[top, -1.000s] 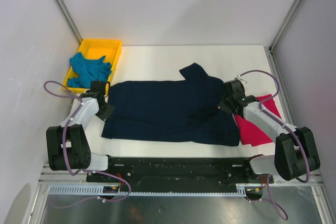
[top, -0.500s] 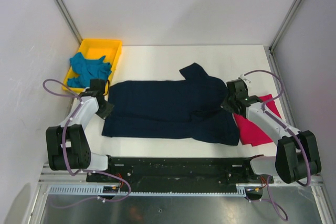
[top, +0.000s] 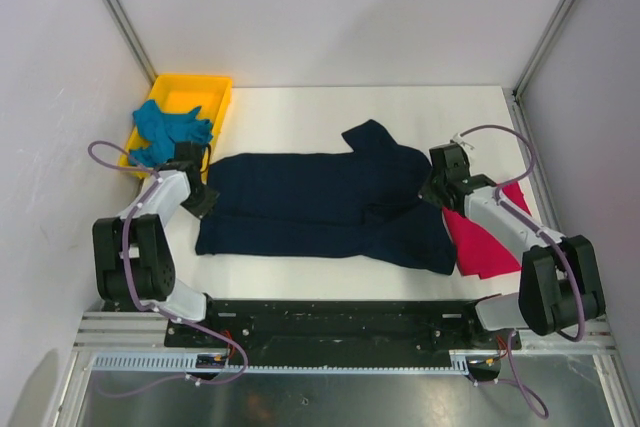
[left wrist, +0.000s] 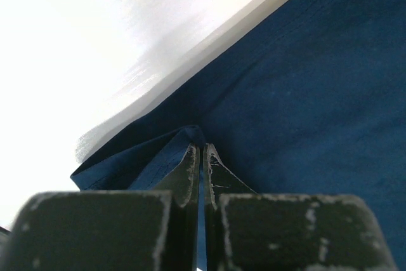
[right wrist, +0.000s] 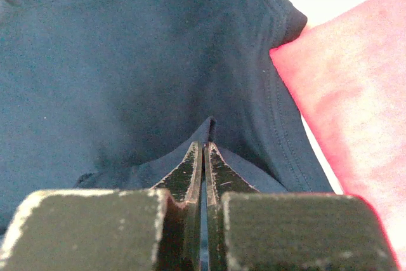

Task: Fold and stack the t-shirts
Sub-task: Fold the flattened tshirt in 1/3 of the way

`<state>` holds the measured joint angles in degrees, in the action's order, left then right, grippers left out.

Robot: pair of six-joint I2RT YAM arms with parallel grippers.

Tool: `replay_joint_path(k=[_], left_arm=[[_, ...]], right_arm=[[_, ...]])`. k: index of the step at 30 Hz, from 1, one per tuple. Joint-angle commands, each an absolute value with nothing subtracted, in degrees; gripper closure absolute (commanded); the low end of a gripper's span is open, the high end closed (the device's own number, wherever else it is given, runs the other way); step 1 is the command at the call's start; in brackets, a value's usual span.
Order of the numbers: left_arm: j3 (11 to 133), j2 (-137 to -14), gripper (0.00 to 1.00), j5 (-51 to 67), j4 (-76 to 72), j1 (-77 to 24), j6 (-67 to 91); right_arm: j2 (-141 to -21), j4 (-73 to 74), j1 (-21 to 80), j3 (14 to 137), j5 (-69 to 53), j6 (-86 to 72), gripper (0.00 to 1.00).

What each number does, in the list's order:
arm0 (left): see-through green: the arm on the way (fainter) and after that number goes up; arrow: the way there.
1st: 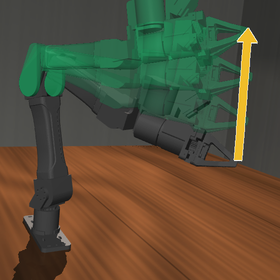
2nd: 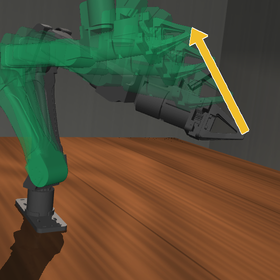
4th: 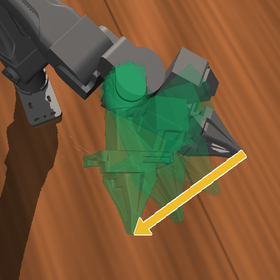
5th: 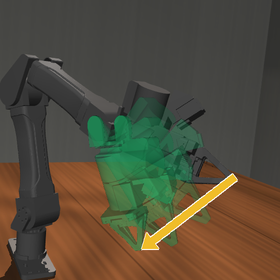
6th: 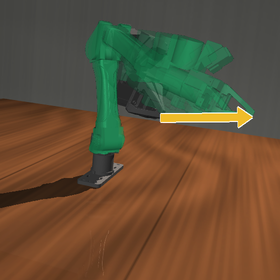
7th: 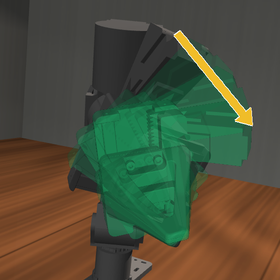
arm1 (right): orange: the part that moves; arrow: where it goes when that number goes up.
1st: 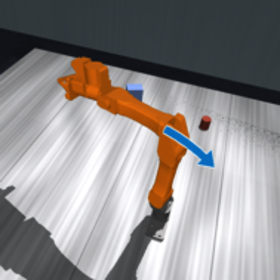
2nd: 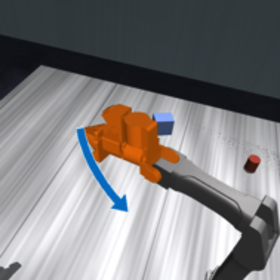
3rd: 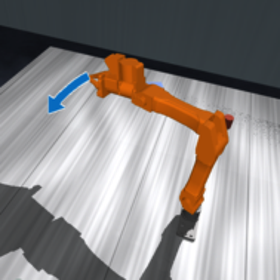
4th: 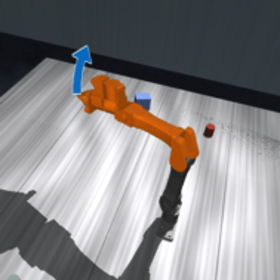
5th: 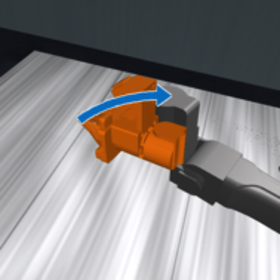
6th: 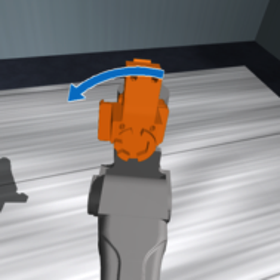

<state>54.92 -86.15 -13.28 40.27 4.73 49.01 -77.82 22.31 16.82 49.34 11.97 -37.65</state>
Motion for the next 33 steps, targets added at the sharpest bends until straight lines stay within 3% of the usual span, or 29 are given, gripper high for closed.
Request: replay_joint_path(k=[1, 8, 10, 13, 15, 18, 21, 33], left_arm=[[57.39, -87.84, 1.00, -14.07, 39.10, 4.57, 47.82], [57.62, -89.87, 1.00, -13.67, 37.86, 4.52, 46.75], [58.04, -90.34, 0.94, -12.95, 37.26, 4.56, 45.79], [58.42, -89.72, 0.73, -11.77, 36.91, 4.63, 44.36], [58.00, -87.71, 0.54, -11.60, 37.00, 4.74, 43.94], [55.84, -83.12, 0.43, -11.91, 37.36, 5.44, 43.45], [52.78, -77.63, 0.43, -12.46, 38.48, 6.21, 43.00], [40.36, -68.32, 0.65, -12.77, 42.47, 6.30, 48.83]], right_arm=[[-79.62, 20.05, 17.19, 52.88, 13.04, -35.89, 1.00], [-82.59, 19.68, 17.75, 54.29, 13.39, -34.96, 1.00], [-83.18, 19.60, 17.75, 54.42, 13.54, -34.69, 1.00], [-84.02, 20.05, 17.57, 54.71, 13.35, -34.45, 0.98], [-84.35, 20.53, 17.40, 54.99, 12.68, -34.17, 0.89], [-84.09, 21.68, 17.01, 55.36, 10.81, -33.60, 0.70], [-82.78, 23.86, 16.42, 55.52, 8.78, -33.27, 0.66], [-77.18, 26.60, 17.90, 50.85, 2.09, -32.24, 0.66]])
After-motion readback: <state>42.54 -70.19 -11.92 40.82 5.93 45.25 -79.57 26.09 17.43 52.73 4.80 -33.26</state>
